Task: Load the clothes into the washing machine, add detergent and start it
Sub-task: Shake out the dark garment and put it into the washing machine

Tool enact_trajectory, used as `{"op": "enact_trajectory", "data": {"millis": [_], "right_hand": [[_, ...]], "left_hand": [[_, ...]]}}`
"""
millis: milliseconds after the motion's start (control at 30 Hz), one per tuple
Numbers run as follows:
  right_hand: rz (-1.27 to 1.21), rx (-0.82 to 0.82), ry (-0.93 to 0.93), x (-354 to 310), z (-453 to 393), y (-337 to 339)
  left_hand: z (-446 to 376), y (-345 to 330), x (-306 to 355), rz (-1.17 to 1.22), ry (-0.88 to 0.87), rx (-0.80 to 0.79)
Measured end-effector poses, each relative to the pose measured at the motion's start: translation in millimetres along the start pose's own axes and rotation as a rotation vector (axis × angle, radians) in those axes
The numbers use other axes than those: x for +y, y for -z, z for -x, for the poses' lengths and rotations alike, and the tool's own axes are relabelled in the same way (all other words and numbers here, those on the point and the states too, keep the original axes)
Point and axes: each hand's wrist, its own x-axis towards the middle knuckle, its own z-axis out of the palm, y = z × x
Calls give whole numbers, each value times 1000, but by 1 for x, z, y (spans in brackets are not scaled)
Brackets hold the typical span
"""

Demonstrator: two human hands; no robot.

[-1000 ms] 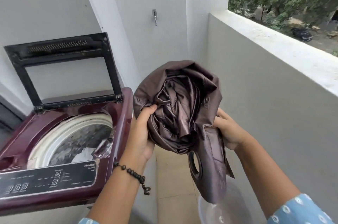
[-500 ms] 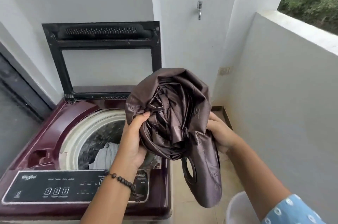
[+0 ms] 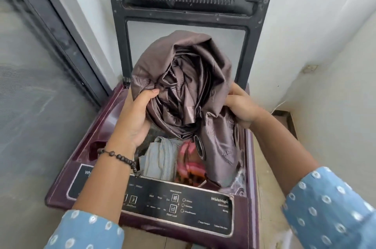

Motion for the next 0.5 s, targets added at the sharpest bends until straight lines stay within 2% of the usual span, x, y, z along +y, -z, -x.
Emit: {"op": "enact_trajectory", "data": {"millis": [100, 200, 333, 500], "right_hand": [[75, -45, -22, 10, -21, -10], [106, -33, -65, 29, -34, -18], [189, 31, -217, 69, -45, -22], [370, 67, -453, 112, -52, -29]], "left_hand": [[-17, 22, 0, -70, -44, 43], [-31, 39, -12, -137, -17, 85], [-47, 61, -45, -278, 122, 58], [-65, 88, -97, -572, 391, 57]]}}
